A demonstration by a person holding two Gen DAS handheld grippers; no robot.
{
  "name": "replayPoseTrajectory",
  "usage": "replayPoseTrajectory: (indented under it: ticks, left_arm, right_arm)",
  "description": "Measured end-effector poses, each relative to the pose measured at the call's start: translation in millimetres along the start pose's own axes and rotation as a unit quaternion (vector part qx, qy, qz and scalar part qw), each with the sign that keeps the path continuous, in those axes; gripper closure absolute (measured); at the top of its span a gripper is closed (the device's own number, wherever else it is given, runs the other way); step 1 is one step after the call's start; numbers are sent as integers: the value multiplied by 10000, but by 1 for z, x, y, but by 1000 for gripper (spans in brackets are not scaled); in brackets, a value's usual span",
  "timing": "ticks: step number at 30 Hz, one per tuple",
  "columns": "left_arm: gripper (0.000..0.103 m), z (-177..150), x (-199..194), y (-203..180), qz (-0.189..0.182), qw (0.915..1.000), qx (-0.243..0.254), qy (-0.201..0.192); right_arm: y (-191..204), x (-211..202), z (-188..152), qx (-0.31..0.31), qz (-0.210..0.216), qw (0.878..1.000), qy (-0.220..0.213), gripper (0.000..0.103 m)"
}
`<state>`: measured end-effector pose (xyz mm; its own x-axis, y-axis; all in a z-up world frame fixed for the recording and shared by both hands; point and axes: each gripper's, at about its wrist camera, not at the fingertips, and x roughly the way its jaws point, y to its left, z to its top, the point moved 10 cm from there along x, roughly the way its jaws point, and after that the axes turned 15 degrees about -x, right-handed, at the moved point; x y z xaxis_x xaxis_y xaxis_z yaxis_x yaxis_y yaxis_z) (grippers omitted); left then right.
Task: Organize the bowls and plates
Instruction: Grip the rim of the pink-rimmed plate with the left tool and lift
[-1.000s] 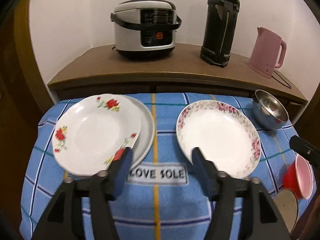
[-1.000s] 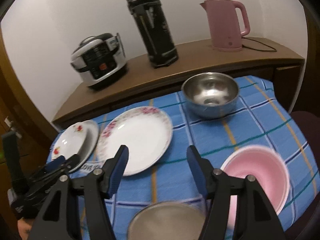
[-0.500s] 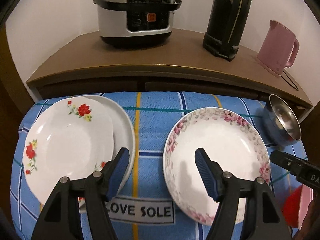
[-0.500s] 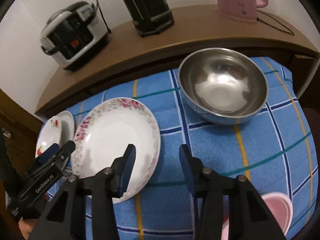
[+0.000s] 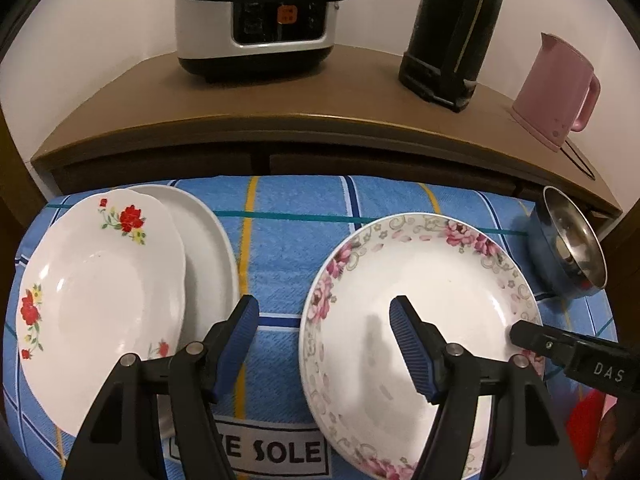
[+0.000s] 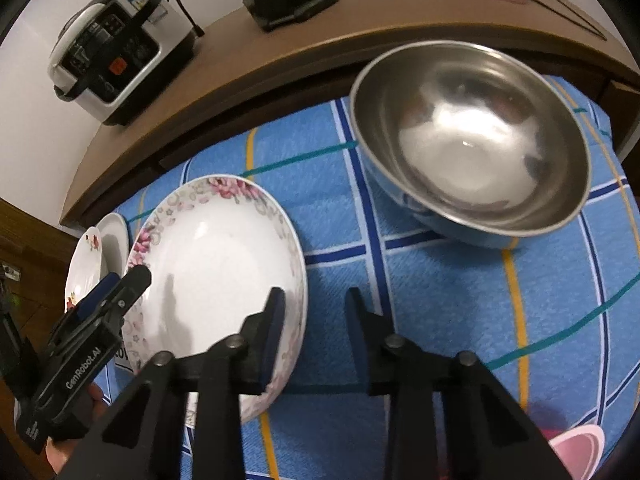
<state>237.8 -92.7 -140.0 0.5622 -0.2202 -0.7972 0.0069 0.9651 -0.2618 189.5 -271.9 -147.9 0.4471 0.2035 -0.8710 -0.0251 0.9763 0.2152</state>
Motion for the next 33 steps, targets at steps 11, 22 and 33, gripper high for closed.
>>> replayPoseTrajectory:
  ticks: [11,22,33]
  left_arm:
    - [59,-8,15,-3,-46,9997,-23,226]
    - [63,-5,20,-8,-133,9997,-5,207]
    - [68,-4,19,-6,-254,9992,17,302]
  right_arm:
    - [14,11,5,-165,253,9995,94,86]
    - [9,0,8,-212,202,9995,-120,88]
    - [-5,-14,16,38,363,9989,-281,86]
